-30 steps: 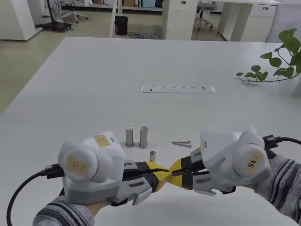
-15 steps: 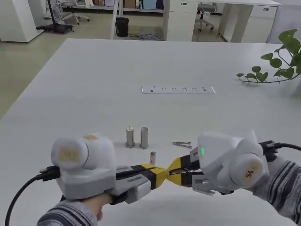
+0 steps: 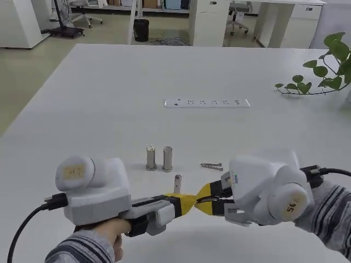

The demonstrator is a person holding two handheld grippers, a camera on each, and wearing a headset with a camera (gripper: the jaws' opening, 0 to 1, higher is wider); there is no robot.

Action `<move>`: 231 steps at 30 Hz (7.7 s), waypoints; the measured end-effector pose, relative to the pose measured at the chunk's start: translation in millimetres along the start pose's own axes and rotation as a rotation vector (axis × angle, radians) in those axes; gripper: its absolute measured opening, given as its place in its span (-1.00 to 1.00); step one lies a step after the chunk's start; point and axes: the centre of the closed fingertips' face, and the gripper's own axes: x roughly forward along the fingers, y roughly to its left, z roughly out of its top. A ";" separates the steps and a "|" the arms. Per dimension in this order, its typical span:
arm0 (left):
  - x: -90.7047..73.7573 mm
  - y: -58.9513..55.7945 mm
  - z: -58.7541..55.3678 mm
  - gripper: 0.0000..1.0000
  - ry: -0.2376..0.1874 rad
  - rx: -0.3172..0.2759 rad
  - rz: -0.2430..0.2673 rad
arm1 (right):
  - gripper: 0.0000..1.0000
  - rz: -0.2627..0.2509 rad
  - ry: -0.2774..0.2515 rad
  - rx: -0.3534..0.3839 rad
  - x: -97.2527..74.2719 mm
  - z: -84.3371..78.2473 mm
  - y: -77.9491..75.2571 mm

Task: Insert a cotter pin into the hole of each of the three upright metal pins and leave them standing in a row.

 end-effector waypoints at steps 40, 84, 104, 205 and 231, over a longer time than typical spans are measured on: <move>19.1 73.3 14.6 -0.70 0.006 0.540 0.333 | -1.00 -0.059 0.138 0.052 29.3 -50.5 -58.3; 42.3 83.9 9.8 -0.88 0.043 0.505 0.310 | -1.00 -0.007 0.168 -0.118 43.3 -50.3 -58.3; 45.1 84.3 7.8 -0.88 0.061 0.490 0.298 | -1.00 -0.006 0.152 -0.051 43.3 -33.4 -54.2; 26.7 111.9 24.4 -0.90 0.005 0.468 0.412 | -0.53 -0.129 0.069 0.588 18.3 -58.1 -61.0; -2.7 151.0 42.8 -0.91 -0.067 0.490 0.494 | -0.56 -0.140 0.061 0.639 21.4 -63.9 -63.3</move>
